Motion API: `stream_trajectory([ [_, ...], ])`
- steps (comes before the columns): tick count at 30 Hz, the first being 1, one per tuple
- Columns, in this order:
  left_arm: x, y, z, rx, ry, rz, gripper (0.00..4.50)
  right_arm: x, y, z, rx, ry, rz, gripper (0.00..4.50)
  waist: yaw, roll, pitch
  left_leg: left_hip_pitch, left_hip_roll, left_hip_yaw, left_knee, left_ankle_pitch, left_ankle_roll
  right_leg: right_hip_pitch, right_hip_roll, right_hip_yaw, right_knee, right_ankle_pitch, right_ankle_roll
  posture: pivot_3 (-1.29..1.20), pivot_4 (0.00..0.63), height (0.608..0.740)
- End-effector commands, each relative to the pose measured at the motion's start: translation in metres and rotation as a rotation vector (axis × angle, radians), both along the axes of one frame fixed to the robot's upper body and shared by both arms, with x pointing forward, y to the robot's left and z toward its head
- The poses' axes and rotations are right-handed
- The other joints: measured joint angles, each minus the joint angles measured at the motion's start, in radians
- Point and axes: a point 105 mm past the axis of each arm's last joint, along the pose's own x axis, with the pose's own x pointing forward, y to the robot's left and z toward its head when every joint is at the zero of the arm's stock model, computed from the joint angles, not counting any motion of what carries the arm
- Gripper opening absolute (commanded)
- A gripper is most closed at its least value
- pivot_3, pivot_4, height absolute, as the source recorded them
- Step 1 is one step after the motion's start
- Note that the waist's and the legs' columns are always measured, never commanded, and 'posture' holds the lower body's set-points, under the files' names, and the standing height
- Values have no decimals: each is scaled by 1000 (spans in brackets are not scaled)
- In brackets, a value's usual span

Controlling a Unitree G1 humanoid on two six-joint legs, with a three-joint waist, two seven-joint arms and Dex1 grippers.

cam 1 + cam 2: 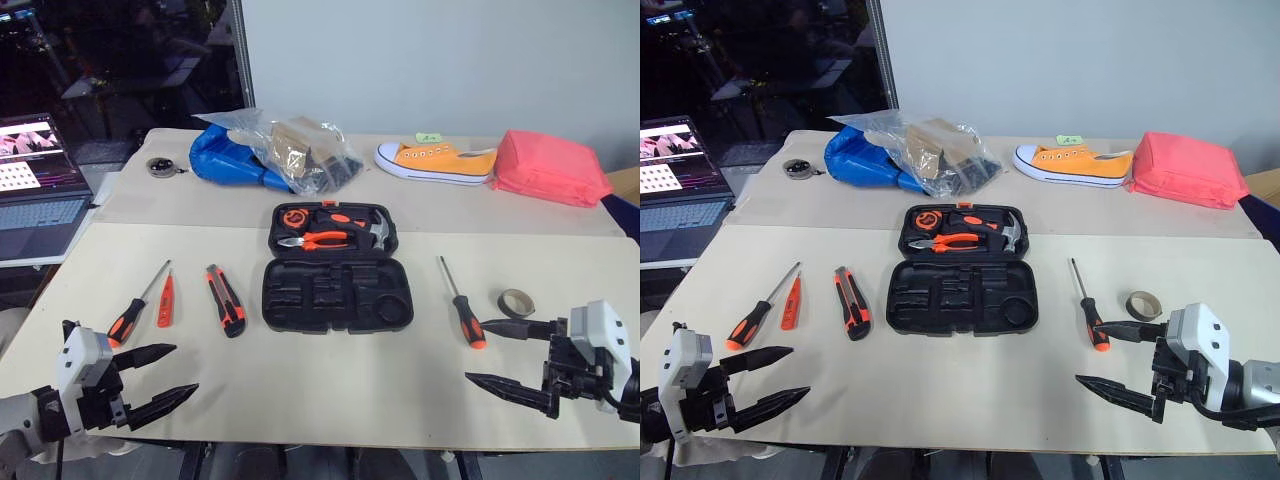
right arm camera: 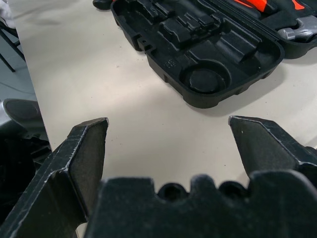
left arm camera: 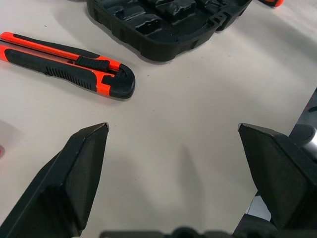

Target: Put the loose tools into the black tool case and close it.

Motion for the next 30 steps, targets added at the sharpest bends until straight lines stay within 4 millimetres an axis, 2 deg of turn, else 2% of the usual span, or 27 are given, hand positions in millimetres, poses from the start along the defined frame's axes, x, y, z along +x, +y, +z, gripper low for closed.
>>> stream_trajectory([
  [1,7,-5,6,-17,-56,46,4500,6,12,17,27,-88,37,4483,0,0,0,0,0,0,0,0,0,0,0,0,0,0,0,0,150,740],
  [3,15,-4,10,-45,-90,145,4500,12,22,23,64,-153,68,4483,-5,0,0,2,0,1,0,0,0,1,0,1,1,1,0,0,150,740],
  [7,36,13,19,-79,-141,418,4500,14,37,30,156,-189,137,4483,-1,-2,0,3,1,1,1,0,0,2,1,1,2,2,0,0,150,740],
  [9,45,34,13,-34,-80,590,4500,11,52,37,205,-210,208,4483,1,-2,0,2,1,1,1,0,0,2,1,0,2,2,1,0,150,740],
  [11,50,49,14,-9,-40,688,4500,9,64,44,239,-222,271,4483,1,-2,0,2,1,0,1,0,0,1,2,0,2,2,1,0,150,740],
  [17,65,84,23,134,59,790,4500,12,85,52,259,-244,404,4483,-3,-4,1,2,1,1,1,0,0,1,3,0,2,3,0,0,150,740],
  [21,80,91,14,252,172,761,4500,16,89,54,265,-264,417,4483,1,-4,1,1,0,1,0,0,0,0,1,0,2,6,-5,0,150,740],
  [24,88,95,6,272,227,760,4500,14,89,52,265,-265,408,4483,5,-4,1,0,-1,1,-1,0,0,-1,0,-1,1,6,-6,0,150,740],
  [27,89,93,-6,282,271,722,3692,11,88,50,263,-262,394,4500,3,-4,1,-1,0,1,-2,0,0,-2,0,-2,1,6,-6,0,150,740],
  [30,93,89,-11,273,270,698,2576,8,86,49,262,-263,373,4500,1,-4,1,-5,0,0,-1,-2,-1,-6,0,-3,2,6,-6,0,150,740],
])
